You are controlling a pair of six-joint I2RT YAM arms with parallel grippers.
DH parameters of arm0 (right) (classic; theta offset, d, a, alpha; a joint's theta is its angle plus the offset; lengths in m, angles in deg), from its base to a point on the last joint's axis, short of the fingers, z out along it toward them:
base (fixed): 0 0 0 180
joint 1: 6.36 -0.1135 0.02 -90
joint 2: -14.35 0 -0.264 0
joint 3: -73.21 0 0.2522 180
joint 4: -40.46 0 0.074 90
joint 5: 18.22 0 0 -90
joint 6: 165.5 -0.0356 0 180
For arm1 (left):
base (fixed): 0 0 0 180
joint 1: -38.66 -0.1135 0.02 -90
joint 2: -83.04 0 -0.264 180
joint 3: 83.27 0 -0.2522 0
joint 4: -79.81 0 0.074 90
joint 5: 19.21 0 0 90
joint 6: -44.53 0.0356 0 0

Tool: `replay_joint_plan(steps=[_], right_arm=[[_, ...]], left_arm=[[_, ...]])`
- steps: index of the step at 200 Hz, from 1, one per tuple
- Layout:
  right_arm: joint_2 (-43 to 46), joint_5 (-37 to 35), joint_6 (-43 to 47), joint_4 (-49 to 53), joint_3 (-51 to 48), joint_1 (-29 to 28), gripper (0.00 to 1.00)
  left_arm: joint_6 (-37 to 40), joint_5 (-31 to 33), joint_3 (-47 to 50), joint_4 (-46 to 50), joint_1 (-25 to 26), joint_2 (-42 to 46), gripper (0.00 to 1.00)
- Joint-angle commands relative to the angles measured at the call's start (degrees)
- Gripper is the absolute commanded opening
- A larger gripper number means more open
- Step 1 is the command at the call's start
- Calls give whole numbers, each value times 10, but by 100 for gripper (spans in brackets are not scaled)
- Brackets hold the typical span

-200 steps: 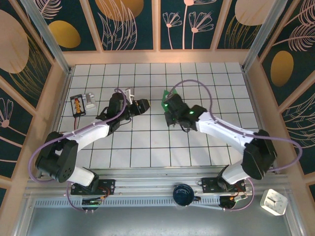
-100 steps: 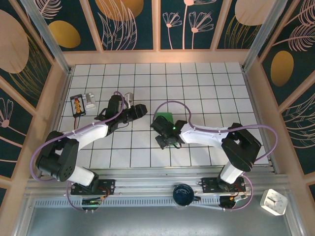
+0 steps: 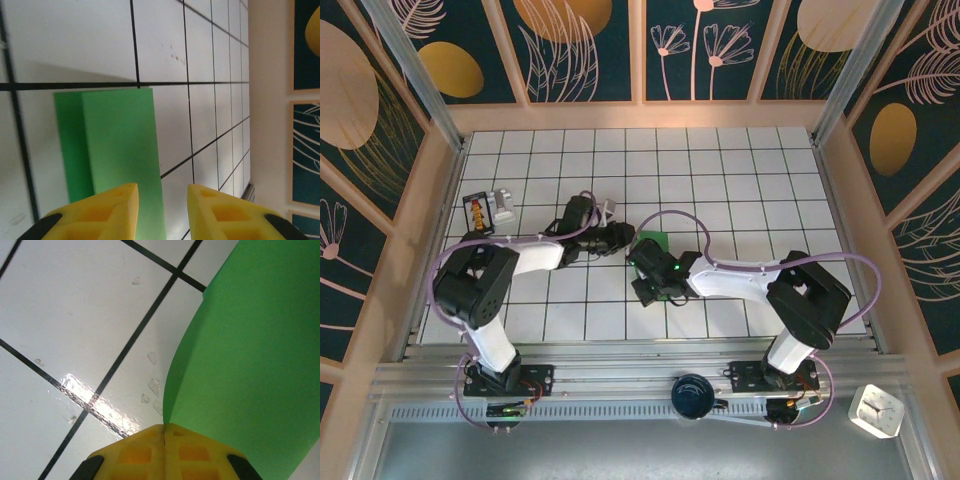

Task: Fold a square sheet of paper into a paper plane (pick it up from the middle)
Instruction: Turn over the paper at the center of the table.

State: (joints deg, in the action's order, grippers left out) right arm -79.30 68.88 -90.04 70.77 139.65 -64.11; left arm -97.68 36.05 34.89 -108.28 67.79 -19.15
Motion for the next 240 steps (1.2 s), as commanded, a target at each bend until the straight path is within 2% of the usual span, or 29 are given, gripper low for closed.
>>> replay_joint_plan(steps=[1,78,240], right_arm=[[4,6,-14,-18,-10,1,6],[4,17,-10,-38,-15,16,8],[29,192,-23,-146,-75,111,18]], left_arm=[[3,-31,-35,-13,14,-31,30],[73,-9,-95,68,18,-101,30],[108,3,-102,101,18,-139,28]])
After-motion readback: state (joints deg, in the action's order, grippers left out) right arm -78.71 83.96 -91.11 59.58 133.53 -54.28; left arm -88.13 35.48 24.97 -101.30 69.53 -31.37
